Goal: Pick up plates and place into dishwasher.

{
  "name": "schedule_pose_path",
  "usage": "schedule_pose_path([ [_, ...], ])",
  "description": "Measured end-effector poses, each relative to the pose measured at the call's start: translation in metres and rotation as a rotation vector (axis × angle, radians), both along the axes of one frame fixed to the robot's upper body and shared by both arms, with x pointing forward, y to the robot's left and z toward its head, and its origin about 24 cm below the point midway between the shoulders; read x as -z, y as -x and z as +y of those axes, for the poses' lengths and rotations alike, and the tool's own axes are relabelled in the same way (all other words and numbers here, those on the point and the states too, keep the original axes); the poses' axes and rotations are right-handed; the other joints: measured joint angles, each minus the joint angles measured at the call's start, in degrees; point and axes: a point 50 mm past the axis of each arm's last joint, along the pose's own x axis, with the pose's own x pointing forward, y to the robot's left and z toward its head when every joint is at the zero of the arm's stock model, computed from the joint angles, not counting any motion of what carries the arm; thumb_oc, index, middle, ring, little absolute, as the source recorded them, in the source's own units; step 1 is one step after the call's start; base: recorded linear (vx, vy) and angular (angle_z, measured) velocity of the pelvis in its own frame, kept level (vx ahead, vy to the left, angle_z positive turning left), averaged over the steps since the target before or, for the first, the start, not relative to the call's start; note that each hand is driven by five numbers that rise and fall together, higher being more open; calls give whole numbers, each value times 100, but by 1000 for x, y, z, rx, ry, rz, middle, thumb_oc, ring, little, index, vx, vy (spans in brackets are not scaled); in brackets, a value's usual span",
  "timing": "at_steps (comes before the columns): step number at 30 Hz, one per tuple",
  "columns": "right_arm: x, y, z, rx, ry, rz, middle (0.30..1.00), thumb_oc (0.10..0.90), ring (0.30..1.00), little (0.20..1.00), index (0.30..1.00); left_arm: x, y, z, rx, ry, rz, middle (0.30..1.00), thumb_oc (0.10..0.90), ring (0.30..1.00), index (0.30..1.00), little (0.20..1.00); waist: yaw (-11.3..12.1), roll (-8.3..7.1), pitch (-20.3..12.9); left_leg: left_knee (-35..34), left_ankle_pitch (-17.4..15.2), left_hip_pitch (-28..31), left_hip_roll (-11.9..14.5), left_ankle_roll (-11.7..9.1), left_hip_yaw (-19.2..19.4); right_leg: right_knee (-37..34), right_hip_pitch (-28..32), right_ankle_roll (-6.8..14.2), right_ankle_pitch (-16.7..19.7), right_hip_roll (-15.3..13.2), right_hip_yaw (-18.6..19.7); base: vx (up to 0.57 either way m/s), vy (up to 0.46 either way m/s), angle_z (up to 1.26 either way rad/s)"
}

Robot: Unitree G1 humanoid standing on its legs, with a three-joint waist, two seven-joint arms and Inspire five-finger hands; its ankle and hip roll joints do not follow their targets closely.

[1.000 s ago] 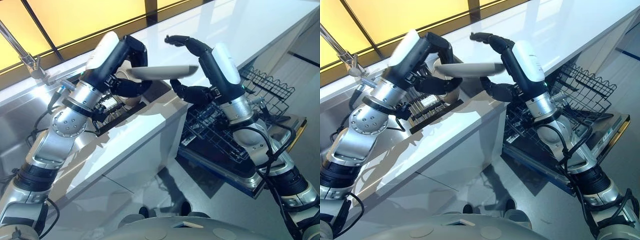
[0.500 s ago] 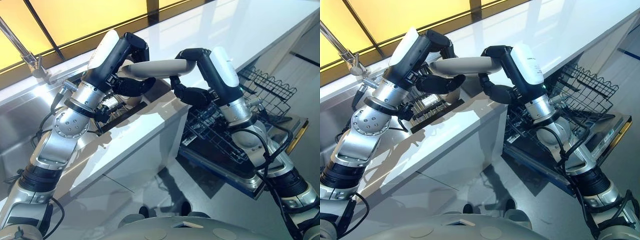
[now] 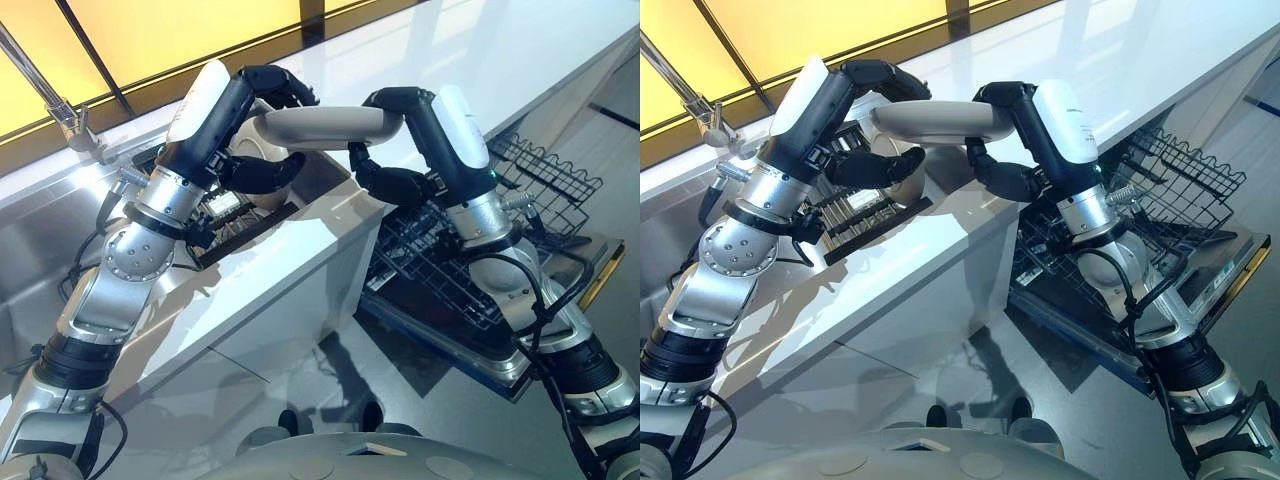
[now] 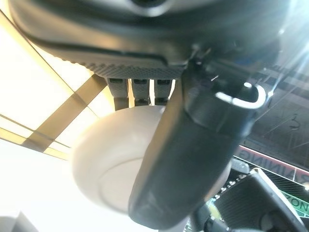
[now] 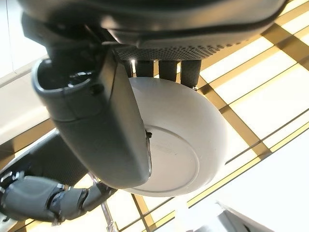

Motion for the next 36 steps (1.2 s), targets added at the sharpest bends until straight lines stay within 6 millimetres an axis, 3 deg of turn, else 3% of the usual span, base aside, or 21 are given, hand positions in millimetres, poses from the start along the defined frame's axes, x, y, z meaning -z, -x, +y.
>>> schedule_pose_path([
  [11,2,1,-2,-6,23,18,300,100,300,200,300,-8,2,27,-149,18,-67,900,800,900,900,900,15,6,5,1,-2,25,-8,3,18,1,-13,-1,1,2,77,2,3,-1],
  [18,10,4,-18,63,7,37,300,100,300,200,300,13,-6,49,-290,45,3,900,800,900,900,900,-27,8,6,0,-6,34,-10,7,75,1,-31,-1,3,8,210,1,13,-4],
  [22,8,6,-38,190,-8,-38,300,100,300,200,300,32,-6,70,-392,65,74,900,800,900,900,900,-60,3,9,0,-12,36,-10,12,115,2,-39,-1,3,7,218,0,0,0],
  [26,0,8,-74,381,-86,-153,300,100,300,200,300,49,-4,85,-470,114,144,900,800,900,900,900,-65,-24,70,-1,-17,43,-15,18,124,3,-36,-1,3,3,223,0,0,0],
  [31,-16,22,-125,661,-213,-333,300,100,300,200,300,77,-1,93,-505,236,287,900,800,900,900,900,-82,-36,156,-1,-38,67,-34,41,164,4,-33,0,4,-11,279,17,-14,-4],
  [36,-15,28,-151,795,-298,-373,300,100,300,200,300,102,2,98,-546,275,404,900,800,900,900,900,-247,-67,179,-2,-49,89,-39,47,168,4,-23,2,4,-14,311,27,-36,-4],
])
